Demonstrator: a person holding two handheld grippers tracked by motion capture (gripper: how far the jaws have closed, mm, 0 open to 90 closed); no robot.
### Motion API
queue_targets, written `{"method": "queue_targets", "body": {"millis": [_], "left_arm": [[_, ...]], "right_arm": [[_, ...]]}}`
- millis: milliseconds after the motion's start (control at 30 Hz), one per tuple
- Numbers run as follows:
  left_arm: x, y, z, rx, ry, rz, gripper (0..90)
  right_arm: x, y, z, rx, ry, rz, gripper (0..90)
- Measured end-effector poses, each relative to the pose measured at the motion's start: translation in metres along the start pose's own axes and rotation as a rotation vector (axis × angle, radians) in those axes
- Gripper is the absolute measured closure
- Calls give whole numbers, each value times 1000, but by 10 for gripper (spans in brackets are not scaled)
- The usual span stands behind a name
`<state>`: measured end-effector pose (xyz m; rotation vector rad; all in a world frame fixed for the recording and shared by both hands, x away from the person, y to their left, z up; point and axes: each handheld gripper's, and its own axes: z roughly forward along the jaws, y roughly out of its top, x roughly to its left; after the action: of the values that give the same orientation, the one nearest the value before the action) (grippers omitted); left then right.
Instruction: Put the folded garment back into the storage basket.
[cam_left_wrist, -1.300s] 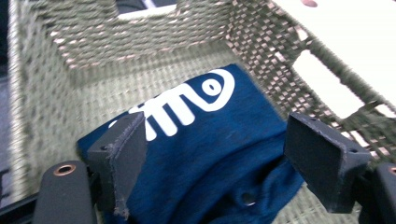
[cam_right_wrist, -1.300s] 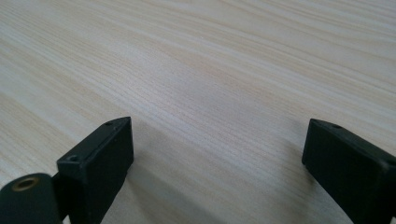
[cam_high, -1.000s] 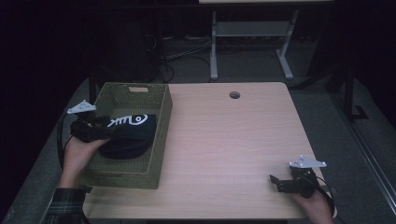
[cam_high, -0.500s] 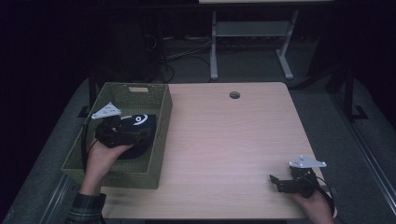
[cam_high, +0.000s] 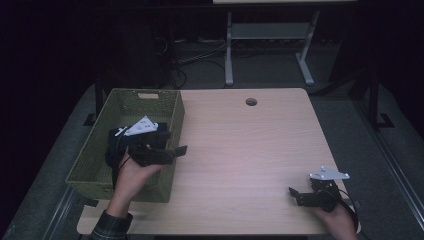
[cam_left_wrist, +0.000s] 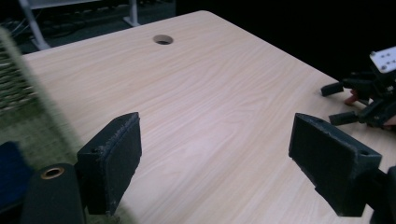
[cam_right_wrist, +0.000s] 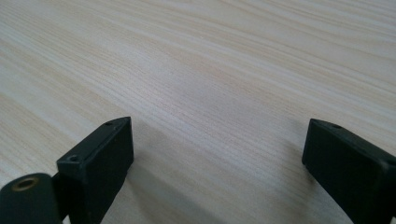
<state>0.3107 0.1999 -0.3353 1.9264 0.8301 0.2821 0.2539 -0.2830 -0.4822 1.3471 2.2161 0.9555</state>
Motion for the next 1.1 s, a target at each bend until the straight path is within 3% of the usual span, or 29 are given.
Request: {"method": "queue_targets", "body": {"millis": [267, 433, 733, 1100], "left_arm": [[-31, -6, 26, -2, -34, 36, 166], [-43, -14, 41, 16, -36, 67, 166], [-56, -29, 62, 31, -34, 85, 166], [-61, -60, 96, 111, -35, 107, 163]], "right_arm": [[0, 0, 0, 0, 0, 0, 85], [0, 0, 0, 1, 0, -1, 85], [0, 0, 0, 2, 1, -1, 85], [0, 0, 0, 2, 1, -2, 85]]}}
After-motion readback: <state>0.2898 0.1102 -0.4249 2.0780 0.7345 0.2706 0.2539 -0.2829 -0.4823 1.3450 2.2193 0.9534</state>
